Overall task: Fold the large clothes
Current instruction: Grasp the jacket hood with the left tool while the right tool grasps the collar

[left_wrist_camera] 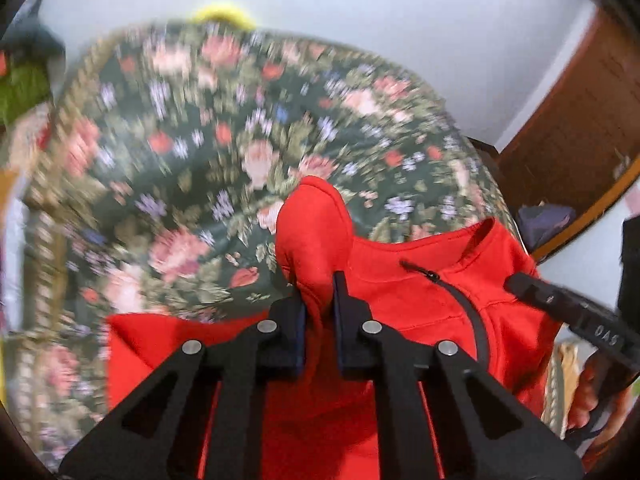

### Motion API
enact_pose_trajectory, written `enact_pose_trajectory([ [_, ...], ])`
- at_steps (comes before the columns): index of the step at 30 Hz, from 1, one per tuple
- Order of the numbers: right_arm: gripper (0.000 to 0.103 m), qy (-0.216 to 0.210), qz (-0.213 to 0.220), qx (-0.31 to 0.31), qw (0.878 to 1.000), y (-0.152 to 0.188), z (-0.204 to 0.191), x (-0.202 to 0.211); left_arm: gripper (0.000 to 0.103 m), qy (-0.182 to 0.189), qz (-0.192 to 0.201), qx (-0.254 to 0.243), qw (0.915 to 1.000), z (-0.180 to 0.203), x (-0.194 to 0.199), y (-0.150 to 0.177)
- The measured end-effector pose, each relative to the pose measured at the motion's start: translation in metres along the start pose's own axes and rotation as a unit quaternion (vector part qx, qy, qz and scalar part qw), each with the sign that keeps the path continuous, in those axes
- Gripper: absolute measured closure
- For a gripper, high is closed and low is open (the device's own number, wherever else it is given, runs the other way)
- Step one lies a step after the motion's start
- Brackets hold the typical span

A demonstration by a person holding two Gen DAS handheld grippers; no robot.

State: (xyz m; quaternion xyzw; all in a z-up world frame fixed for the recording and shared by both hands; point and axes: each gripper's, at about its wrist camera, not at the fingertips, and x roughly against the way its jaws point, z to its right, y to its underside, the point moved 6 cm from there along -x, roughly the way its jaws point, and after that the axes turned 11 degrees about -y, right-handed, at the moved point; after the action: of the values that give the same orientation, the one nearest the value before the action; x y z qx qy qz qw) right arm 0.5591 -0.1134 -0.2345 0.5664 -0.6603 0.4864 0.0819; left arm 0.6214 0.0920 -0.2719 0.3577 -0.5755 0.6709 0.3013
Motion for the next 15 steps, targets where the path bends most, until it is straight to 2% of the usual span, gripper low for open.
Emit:
enact_pose_trajectory([
  [7, 0.094, -0.006, 0.032, 0.06, 0.998, 0.03, -0.061, 0.074, 0.093, -0.008, 0.058, -0.05, 0.9971, 0.009, 0.101, 0.025],
  [11, 0.095, -0.013, 0.025, 0.071, 0.997, 0.07, -0.08, 0.101, 0.093, -0.014, 0.074, -0.083, 0.9937, 0.015, 0.149, 0.062],
  [15, 0.095, -0.018, 0.01, 0.065, 0.998, 0.108, -0.092, 0.112, 0.093, -0.021, 0.072, -0.105, 0.9917, 0.017, 0.175, 0.108],
])
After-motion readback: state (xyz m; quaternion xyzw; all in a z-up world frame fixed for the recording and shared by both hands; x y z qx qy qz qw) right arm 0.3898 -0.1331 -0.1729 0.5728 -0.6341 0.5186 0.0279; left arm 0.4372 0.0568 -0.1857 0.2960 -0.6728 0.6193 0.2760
